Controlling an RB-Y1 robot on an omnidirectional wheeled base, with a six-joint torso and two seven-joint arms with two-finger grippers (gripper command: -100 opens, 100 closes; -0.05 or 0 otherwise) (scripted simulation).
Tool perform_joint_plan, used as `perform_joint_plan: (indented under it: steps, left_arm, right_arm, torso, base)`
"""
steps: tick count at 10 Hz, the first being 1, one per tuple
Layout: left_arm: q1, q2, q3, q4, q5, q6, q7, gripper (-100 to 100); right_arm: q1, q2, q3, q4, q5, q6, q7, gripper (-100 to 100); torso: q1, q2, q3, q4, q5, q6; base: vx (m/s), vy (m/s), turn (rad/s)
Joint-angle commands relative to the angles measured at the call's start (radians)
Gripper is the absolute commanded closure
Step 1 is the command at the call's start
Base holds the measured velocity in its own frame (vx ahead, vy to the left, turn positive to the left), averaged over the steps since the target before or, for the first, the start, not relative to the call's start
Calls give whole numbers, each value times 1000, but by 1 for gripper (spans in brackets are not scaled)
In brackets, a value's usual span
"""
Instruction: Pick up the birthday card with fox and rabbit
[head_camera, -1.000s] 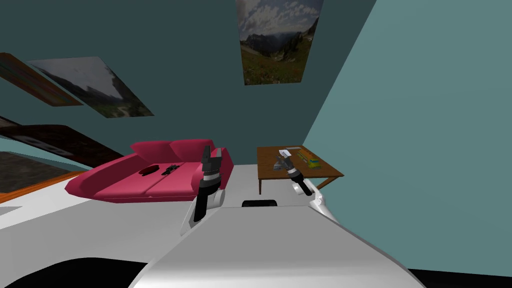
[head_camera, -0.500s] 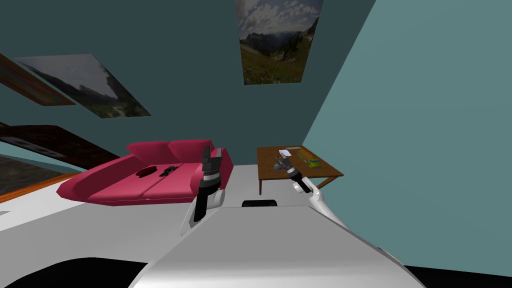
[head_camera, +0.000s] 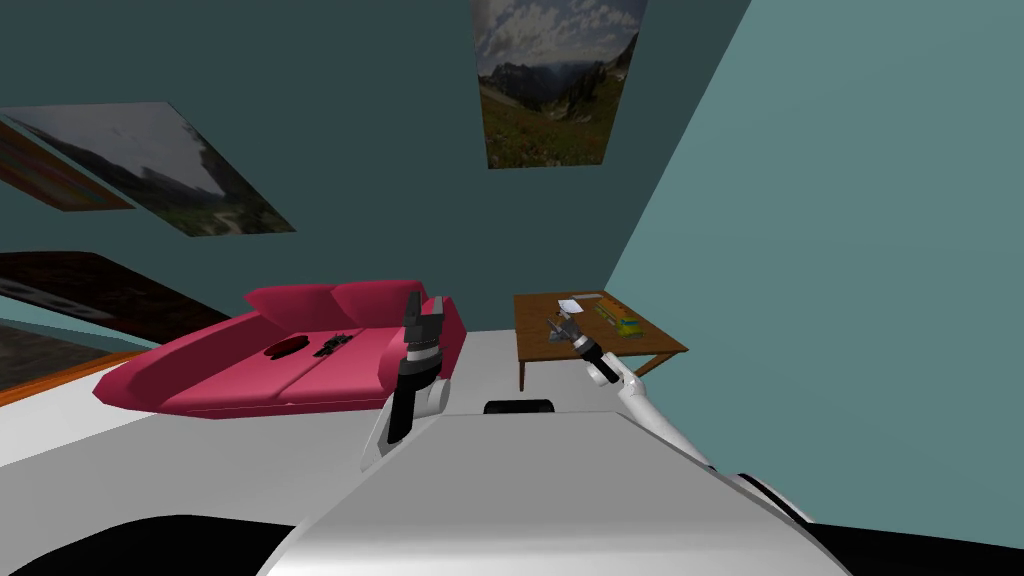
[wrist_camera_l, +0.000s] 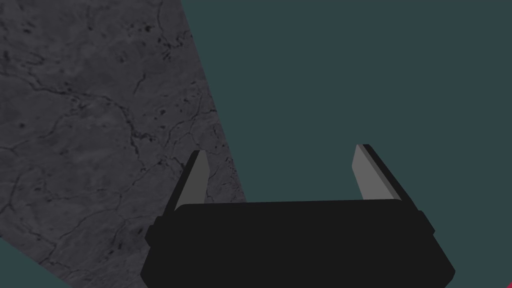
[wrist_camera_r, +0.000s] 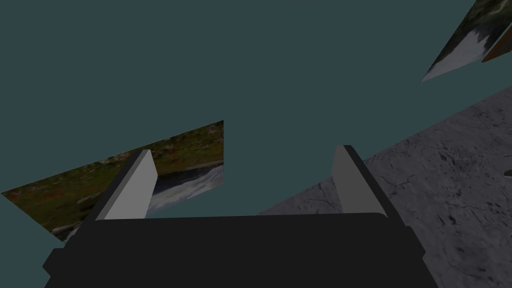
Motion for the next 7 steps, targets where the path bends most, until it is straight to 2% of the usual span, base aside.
perform_joint_plan:
  steps: [1, 2, 3, 4, 5, 6, 7]
  left_arm:
    - [0, 0, 0, 0, 0, 0, 0, 0]
    - [0, 0, 0, 0, 0, 0, 0, 0]
    - [0, 0, 0, 0, 0, 0, 0, 0]
    - [0, 0, 0, 0, 0, 0, 0, 0]
    - [0, 0, 0, 0, 0, 0, 0, 0]
    - [0, 0, 0, 0, 0, 0, 0, 0]
    - [0, 0, 0, 0, 0, 0, 0, 0]
  right_arm:
    - [-26, -21, 14, 50, 26, -7, 49, -100]
    - [-26, -21, 14, 65, 26, -7, 49, -100]
    - [-54, -40, 27, 105, 51, -14, 92, -100]
    - [-54, -40, 27, 125, 51, -14, 94, -100]
    - [-81, -59, 40, 167, 76, -20, 134, -100]
    - [-81, -59, 40, 183, 76, -20, 138, -100]
    - [-107, -78, 53, 221, 100, -25, 181, -100]
  torso:
    - [0, 0, 0, 0, 0, 0]
    - [0, 0, 0, 0, 0, 0]
    - [0, 0, 0, 0, 0, 0]
    - [1, -1, 0, 0, 0, 0]
    - [1, -1, -1, 0, 0, 0]
    - [1, -1, -1, 0, 0, 0]
    - [1, 0, 0, 0, 0, 0]
  base:
    - [13, 16, -33]
    - [14, 22, -24]
    - [28, 37, -34]
    - [27, 31, -16]
    - [26, 32, -34]
    - [19, 27, -19]
    - [24, 30, -36]
